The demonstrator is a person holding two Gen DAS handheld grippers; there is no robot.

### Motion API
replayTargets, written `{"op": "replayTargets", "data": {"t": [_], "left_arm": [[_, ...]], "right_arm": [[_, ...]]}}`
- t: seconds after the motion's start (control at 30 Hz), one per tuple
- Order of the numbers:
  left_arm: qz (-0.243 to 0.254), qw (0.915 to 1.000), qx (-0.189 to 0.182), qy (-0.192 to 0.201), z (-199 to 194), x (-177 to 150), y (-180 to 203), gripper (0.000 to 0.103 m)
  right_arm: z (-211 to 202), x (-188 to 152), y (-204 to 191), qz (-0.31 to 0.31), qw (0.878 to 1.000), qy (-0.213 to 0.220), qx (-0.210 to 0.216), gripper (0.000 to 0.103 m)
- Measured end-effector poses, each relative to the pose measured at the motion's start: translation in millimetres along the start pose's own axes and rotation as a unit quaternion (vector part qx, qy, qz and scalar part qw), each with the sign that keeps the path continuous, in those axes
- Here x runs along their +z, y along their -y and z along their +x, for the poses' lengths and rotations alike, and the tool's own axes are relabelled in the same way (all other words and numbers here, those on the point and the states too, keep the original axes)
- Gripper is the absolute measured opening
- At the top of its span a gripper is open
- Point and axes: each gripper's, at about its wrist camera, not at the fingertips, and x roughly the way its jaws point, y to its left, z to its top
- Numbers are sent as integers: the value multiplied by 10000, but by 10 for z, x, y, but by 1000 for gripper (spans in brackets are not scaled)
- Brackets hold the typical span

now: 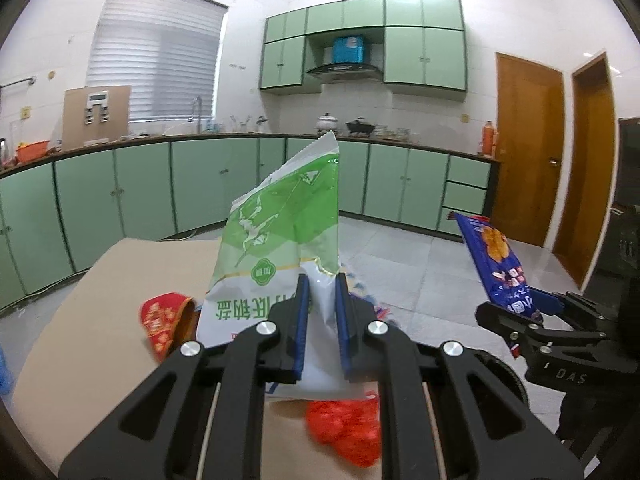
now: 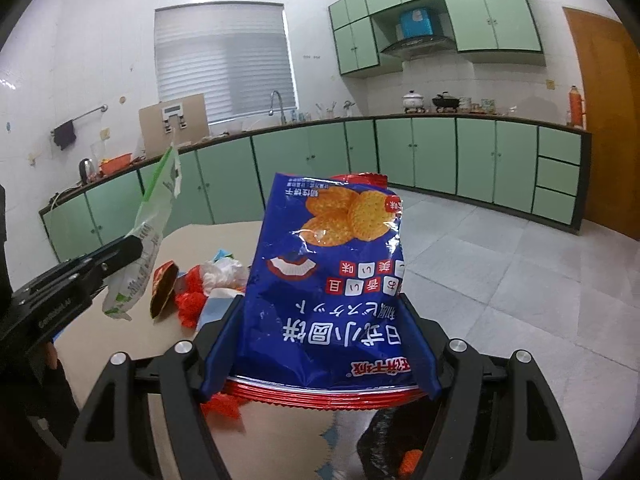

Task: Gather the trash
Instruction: 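Carry both bags over the black bin and open both tools to drop them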

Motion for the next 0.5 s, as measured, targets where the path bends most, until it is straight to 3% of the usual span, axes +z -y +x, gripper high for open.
{"op": "replayTargets", "data": {"t": [0.5], "left_arm": [[260,9925,-1193,-117,336,-101,881,11]], "right_arm": [[-440,-47,792,457,9938,132,-1008,72]]}}
